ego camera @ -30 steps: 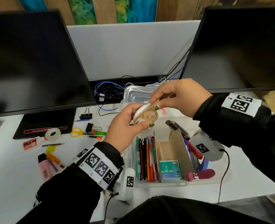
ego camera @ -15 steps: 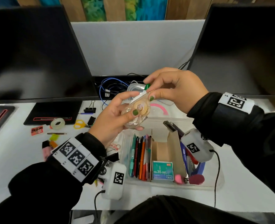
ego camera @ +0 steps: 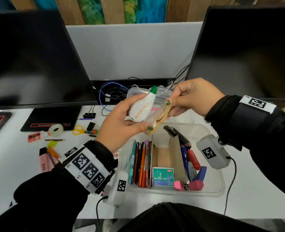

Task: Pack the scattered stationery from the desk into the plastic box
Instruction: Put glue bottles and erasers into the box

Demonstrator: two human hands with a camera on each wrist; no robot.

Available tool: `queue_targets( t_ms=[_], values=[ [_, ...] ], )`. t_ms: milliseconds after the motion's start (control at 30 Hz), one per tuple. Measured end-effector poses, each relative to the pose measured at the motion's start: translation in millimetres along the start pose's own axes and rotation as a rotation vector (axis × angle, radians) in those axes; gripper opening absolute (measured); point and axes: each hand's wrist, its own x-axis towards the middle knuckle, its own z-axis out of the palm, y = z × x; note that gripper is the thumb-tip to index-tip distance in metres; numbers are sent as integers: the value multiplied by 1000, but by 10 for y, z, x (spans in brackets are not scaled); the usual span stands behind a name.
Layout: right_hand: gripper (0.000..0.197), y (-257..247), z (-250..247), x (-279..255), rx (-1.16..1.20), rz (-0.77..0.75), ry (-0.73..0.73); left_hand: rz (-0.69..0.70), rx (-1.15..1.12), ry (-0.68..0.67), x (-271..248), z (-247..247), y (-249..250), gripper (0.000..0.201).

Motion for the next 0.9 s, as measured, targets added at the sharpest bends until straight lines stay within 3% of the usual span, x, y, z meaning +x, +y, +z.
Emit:
queue_targets(
  t_ms=[133, 233, 433, 667, 900],
  values=[
    [14, 59, 56, -23, 43, 95, 0, 8, 246, -50, -31, 94, -50, 79],
    [17, 79, 103, -38, 98, 115, 22, 43, 368, -54, -26, 128, -57, 70],
    [25, 98, 122, 22, 176, 99, 61, 66, 431, -57, -1, 86, -124, 61],
    [45, 124, 127, 0, -126, -79, -121, 53, 553, -72, -23, 23, -168, 67],
    [34, 182, 201, 55, -257, -103, -149, -38, 582, -109, -64, -40, -196, 77]
  ],
)
